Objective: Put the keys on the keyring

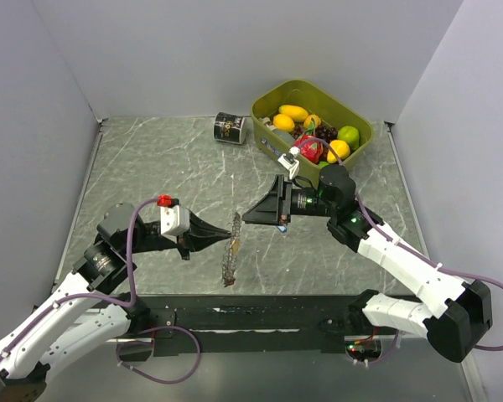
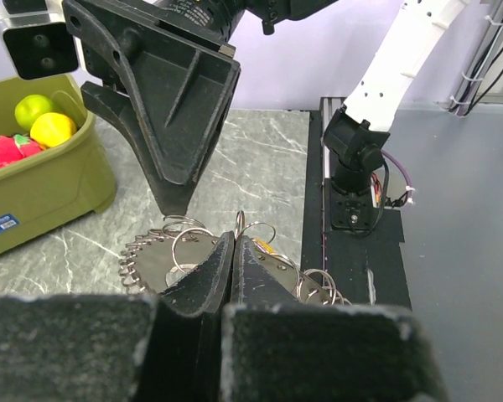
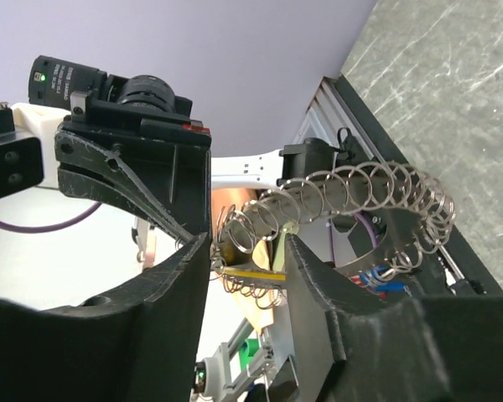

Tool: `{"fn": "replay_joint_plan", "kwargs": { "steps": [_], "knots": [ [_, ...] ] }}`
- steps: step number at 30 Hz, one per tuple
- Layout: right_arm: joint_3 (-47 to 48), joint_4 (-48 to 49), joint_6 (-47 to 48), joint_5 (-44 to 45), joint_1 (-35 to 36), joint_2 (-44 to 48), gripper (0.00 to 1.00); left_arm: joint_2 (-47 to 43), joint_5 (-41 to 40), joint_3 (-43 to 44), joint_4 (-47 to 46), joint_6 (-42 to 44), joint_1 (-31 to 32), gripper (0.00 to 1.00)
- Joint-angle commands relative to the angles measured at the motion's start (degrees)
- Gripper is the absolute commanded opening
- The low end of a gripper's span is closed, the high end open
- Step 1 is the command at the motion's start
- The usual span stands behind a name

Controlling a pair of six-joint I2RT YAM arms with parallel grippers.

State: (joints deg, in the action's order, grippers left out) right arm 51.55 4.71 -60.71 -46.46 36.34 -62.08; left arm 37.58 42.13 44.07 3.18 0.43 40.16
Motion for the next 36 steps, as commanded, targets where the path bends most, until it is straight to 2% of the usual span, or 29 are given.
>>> {"fn": "replay_joint_plan", "kwargs": {
  "steps": [1, 15, 21, 28, 36],
  "knots": [
    [1.4, 2.4, -1.3, -2.1, 0.1, 0.1, 0.46, -0.8, -0.9, 1.1, -5.0, 0.6, 0.2, 0.01],
    [0.9, 6.5, -3.4, -3.6, 1.2, -2.5, 0.45, 0.0, -0.8, 1.5, -5.8, 0.5, 0.2, 0.01],
    [0.7, 9.8, -5.0, -4.3, 1.7, -3.7, 0.38, 0.2, -0.9, 1.5, -6.2, 0.3, 0.2, 0.01],
    [0.7, 11.8, -5.9, -4.7, 2.4, -4.7, 0.36, 0.1, -1.1, 1.5, -5.8, 0.5, 0.2, 0.01],
    [0.6, 14.8, -6.7, -5.6, 2.9, -4.6, 0.25, -0.1, -1.5, 1.5, -5.6, 0.7, 0.1, 0.01]
  ]
}}
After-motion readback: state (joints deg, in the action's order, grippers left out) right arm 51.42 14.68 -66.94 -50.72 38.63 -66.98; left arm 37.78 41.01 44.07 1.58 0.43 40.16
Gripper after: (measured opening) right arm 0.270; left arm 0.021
